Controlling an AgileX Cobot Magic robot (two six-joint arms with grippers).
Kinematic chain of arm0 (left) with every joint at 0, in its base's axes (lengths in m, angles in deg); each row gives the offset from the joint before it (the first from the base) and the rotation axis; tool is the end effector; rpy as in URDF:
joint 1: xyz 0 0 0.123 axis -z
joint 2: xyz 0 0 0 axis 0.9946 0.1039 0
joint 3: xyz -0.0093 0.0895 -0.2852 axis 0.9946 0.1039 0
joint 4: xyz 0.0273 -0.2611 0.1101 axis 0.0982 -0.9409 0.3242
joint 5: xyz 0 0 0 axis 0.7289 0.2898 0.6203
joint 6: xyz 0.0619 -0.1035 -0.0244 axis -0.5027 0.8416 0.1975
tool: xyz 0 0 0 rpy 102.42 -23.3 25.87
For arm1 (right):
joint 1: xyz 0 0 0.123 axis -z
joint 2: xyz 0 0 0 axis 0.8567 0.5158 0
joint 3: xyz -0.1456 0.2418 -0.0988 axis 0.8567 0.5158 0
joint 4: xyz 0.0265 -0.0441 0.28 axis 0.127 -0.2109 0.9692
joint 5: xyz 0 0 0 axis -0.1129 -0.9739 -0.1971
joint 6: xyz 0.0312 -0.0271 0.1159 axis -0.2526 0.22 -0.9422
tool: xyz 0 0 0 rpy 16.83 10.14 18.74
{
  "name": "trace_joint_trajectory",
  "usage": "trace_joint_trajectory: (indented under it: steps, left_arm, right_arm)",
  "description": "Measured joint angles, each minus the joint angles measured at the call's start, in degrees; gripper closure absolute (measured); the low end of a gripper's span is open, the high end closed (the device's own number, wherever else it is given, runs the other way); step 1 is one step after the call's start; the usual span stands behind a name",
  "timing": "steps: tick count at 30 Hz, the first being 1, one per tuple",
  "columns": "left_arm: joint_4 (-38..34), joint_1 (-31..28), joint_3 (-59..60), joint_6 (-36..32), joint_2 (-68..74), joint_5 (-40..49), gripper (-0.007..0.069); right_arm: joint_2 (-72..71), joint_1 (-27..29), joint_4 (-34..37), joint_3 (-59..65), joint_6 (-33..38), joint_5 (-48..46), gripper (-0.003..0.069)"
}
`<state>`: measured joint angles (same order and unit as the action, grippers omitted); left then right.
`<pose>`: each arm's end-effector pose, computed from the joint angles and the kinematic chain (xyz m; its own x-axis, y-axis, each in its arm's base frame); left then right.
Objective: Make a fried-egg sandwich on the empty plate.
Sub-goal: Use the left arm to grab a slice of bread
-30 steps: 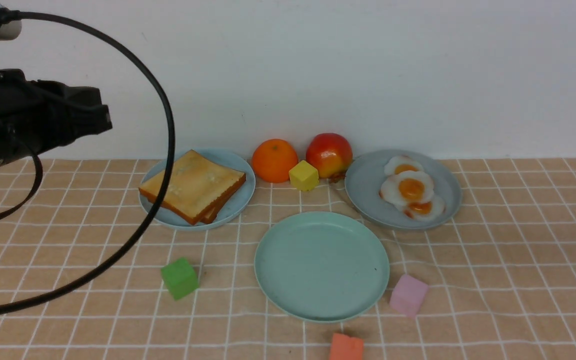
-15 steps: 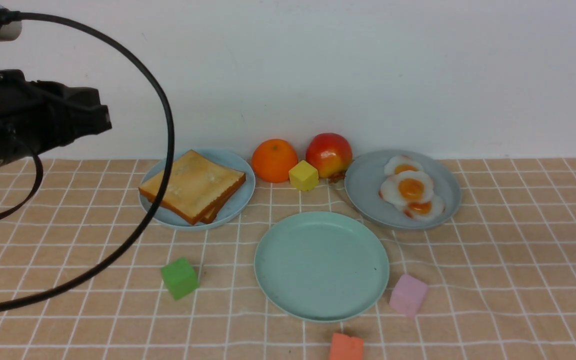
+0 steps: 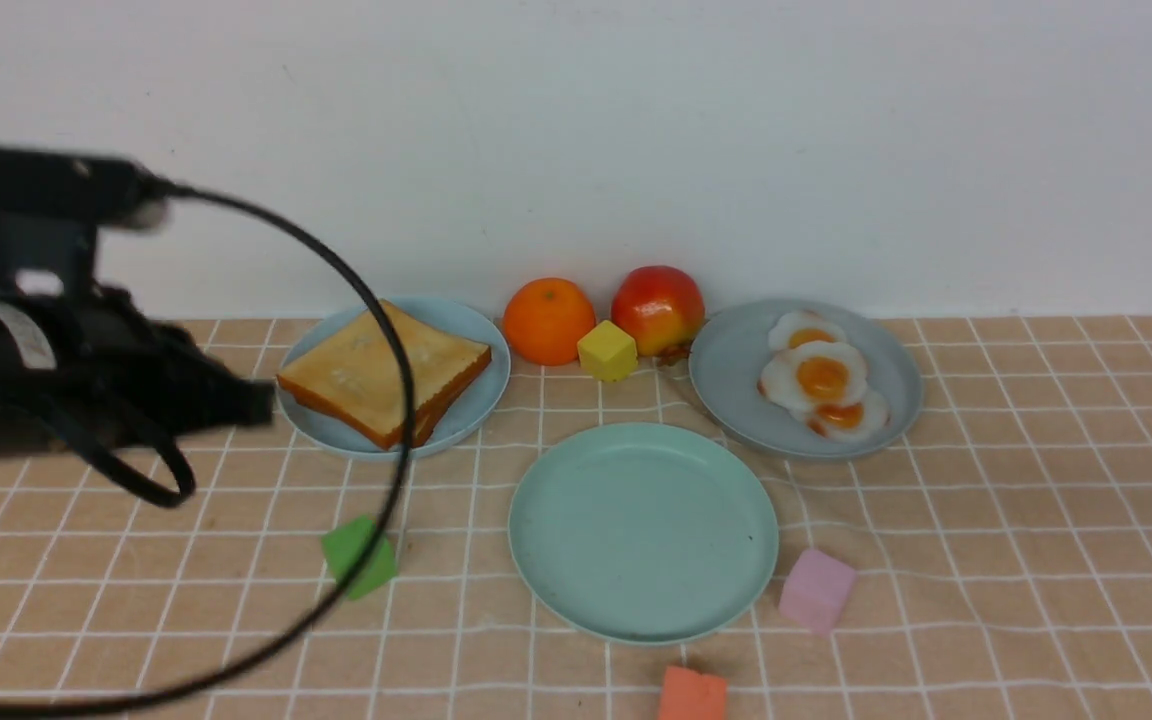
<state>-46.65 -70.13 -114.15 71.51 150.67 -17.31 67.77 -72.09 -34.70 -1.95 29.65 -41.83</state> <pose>0.3003 -0.0789 0.2702 -0.6234 0.1140 -0.7735 0.2435 0.9684 -0.0535 0.1614 0.0680 0.3414 -0.6291 -0.0614 -0.7749 -0.3529 0.9108 0.2144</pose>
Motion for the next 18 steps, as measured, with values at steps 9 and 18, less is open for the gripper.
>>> trace_joint_trajectory:
  steps: [9, 18]
  left_arm:
    - [-20.5, 0.9, -2.7, -16.8, 4.4, 9.4, 0.0638]
    - [-14.3, 0.9, -21.0, -13.0, 21.0, 17.0, 0.0638]
  right_arm:
    - [0.0, 0.0, 0.1, 0.0, 0.0, -0.1, 0.0585]
    - [0.0, 0.0, 0.1, 0.0, 0.0, 1.2, 0.0573]
